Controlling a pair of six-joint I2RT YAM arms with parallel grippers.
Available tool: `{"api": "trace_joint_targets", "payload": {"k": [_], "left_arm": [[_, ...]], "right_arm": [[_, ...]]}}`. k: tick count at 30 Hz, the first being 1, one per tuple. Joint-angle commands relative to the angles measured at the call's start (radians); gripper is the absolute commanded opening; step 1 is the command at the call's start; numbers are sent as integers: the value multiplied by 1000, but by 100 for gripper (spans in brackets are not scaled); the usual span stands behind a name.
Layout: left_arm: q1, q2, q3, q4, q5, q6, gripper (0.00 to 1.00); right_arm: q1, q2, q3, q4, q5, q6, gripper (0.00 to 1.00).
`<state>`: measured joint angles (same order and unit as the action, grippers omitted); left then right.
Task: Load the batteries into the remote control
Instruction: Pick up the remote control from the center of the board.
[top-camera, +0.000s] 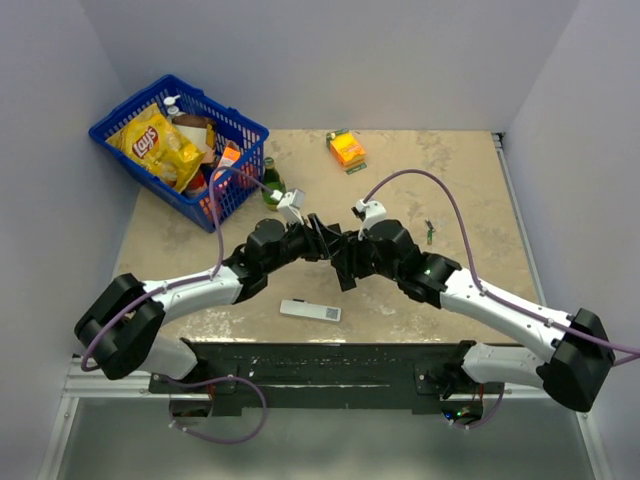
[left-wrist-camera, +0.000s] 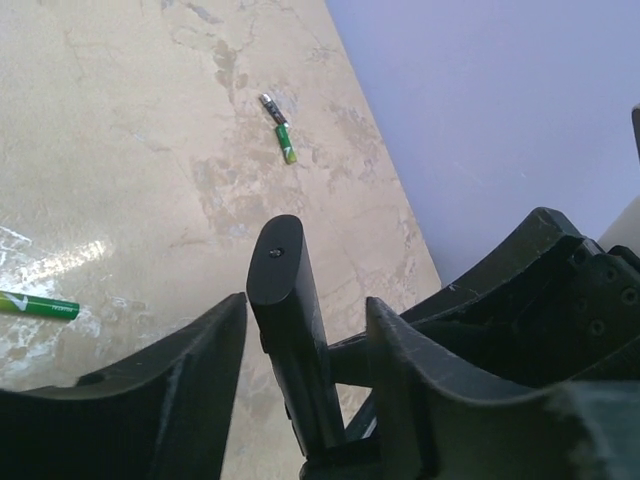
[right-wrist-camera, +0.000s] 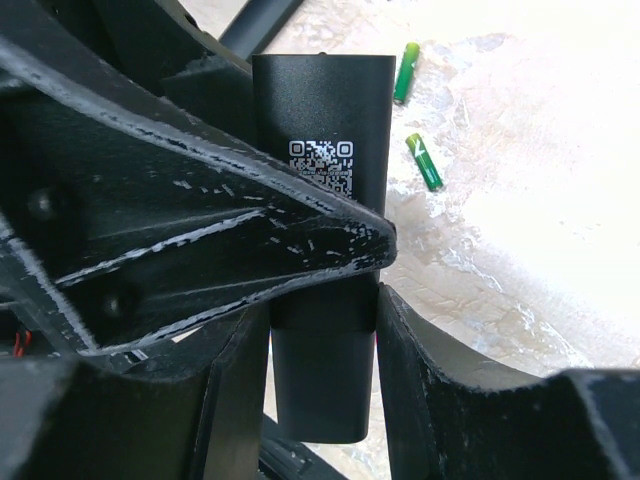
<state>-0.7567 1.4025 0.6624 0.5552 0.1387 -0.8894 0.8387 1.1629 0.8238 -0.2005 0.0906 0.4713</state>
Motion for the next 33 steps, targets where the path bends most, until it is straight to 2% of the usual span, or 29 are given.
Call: {"api": "trace_joint_targets", "payload": {"k": [1,3,5,8,11,12,15,18,21,24,27,31,33], "left_arm": [[-36,10,46,45,13,18,47],[-38,13,52,45,18,26,43],[-38,13,62,43,21,32,34],[-36,-3,74,43,38,49,19],[-36,-45,103,20,65,98,10],[-35,-59,114,-24,61,139,9],[-7,-126,173,-104,58,208,5],[72,-201,183,-129,114,225,2],[195,-281,171,-114,209,184,2],[262,-356,167,-109,265,194,2],[263,-430,152,-120,266,230,2],[264,-500,48,-20,242,237,5],[269,-522,11,-8,226,250,5]], "right_arm": [[7,-34,5,124,21,39,5],[8,-38,0,130,20,40,5],[10,-42,-8,138,17,46,5],[10,-58,-17,130,18,73,12],[8,-86,-25,128,5,114,43],[8,-97,-31,137,-8,124,61],[10,-149,-55,170,-41,177,84],[10,-215,-75,196,-49,219,97],[10,-279,-116,301,-54,250,98],[10,-313,-169,421,-63,279,98],[10,-273,-213,564,-110,308,98],[11,-168,-241,810,-195,369,98],[10,-99,-238,863,-216,380,98]]}}
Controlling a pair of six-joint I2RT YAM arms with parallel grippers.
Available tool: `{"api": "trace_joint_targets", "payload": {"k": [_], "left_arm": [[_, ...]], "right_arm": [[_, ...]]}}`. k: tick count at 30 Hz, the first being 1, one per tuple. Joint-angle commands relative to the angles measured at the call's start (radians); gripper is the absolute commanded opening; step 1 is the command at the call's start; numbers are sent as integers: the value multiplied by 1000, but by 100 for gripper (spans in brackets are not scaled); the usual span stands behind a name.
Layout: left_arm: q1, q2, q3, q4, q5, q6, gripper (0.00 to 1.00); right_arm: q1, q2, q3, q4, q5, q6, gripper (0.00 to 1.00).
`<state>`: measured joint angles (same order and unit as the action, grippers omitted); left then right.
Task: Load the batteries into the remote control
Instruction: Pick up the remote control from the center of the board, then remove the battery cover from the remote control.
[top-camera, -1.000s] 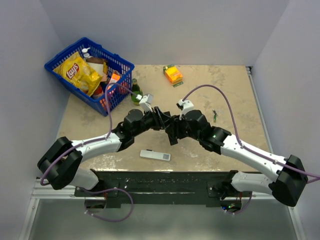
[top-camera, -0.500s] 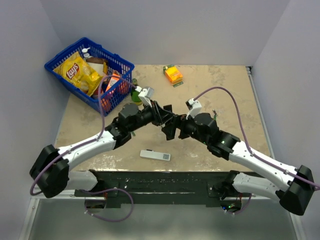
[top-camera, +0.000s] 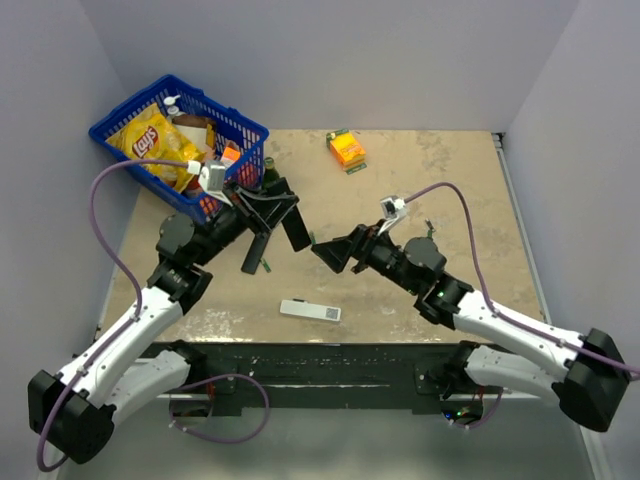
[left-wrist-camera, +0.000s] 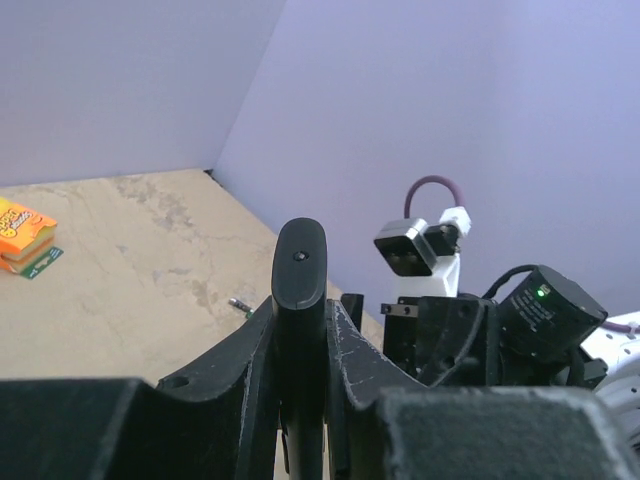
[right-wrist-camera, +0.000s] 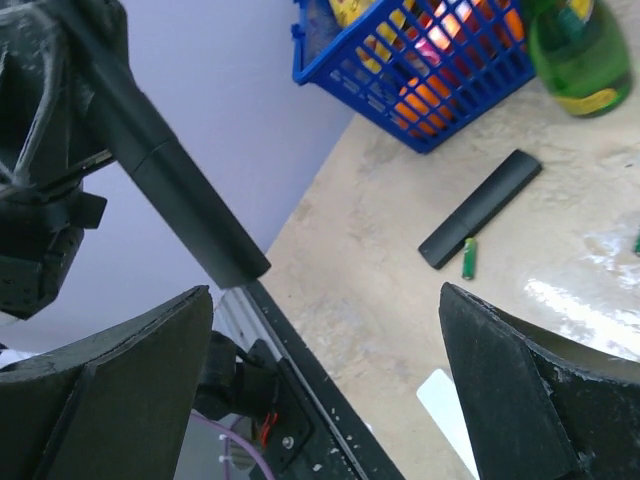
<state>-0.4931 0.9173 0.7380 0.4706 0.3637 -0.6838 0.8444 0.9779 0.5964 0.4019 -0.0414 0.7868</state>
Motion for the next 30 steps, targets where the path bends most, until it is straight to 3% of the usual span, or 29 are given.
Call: {"api": "trace_joint_targets", "payload": {"k": [1,5,14,19,23,29,30], "left_arm": [[11,-38,-74,79,3,40,5],[30,-23,-81,72,43,17,5],[96,87,-107,216,216,-147,5],[126,167,-146,403,305,-275,5],[133,189,-152,439,339,-306,4],[133,158,-141,395,325,-254,3],[133,157,-141,390,324,-250,3]], "right_arm": [[4,108,-9,315,-110,71,98],[7,176,-7,439,-155,86,98],[13,260,52,431,-196,48,94],[13,275,65,422,-193,43,81],[13,297,71,419,-190,42,72],[12,321,62,442,-196,52,46],[12,324,59,457,-198,55,38]]}}
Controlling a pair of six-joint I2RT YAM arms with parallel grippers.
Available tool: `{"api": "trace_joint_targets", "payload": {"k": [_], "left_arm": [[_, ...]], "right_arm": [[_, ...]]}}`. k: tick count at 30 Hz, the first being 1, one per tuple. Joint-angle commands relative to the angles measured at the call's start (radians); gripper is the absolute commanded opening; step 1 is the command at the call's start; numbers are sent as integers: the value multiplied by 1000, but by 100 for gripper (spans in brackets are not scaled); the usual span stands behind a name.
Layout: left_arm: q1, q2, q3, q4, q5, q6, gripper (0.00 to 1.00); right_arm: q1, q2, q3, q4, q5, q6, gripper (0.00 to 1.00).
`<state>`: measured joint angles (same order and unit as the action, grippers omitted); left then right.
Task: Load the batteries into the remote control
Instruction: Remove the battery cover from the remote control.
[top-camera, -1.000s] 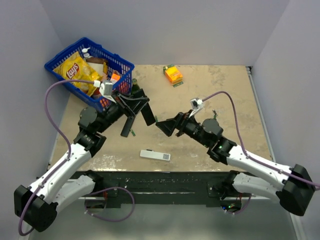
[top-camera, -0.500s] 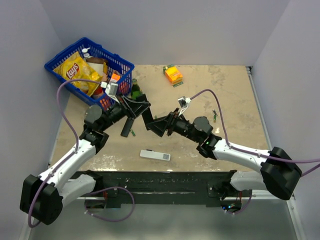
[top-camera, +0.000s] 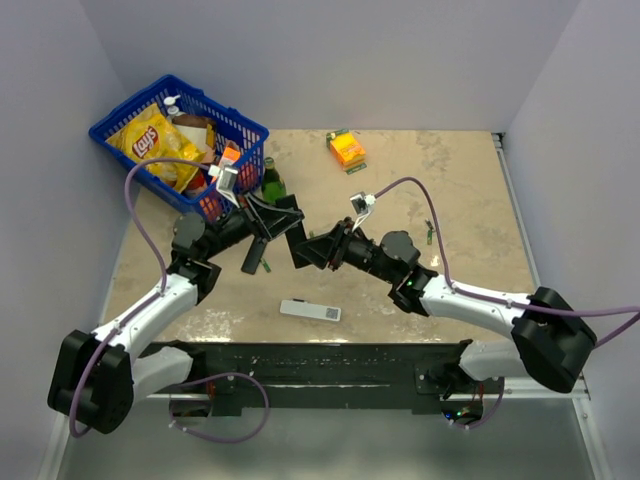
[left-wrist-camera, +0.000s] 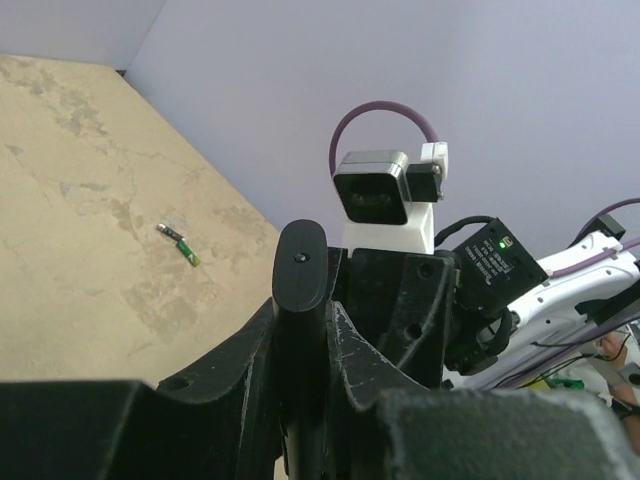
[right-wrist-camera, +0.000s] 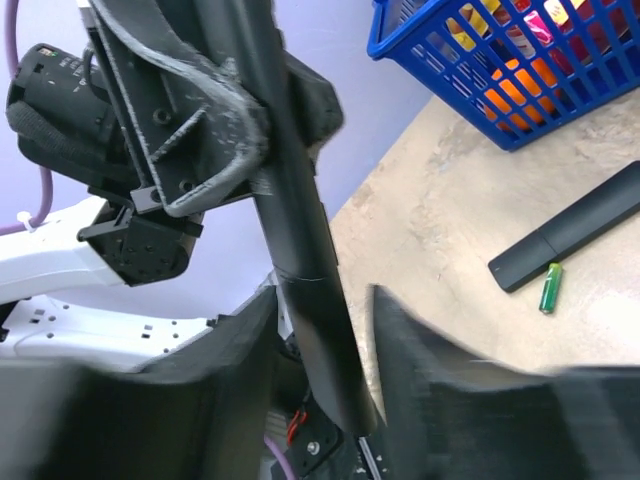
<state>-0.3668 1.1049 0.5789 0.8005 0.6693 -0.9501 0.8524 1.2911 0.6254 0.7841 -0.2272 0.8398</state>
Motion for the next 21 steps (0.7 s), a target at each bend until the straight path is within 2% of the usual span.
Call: {"api": "trace_joint_targets", "payload": {"k": [1,3,7,21], "left_arm": [[6,-30,19,59,18,19,3],[6,-28,21,57,18,17,3],[12,-30,21,54,18,17,3],[72,-37,7,54,0,-10,0]], "right_arm": [[5,13,27,78,-14,4,33],[4,17,22,81,-18,2,23],[5,19,7,84,-31,-5,14],[5,56,-6,46,-63,-47,22]]}}
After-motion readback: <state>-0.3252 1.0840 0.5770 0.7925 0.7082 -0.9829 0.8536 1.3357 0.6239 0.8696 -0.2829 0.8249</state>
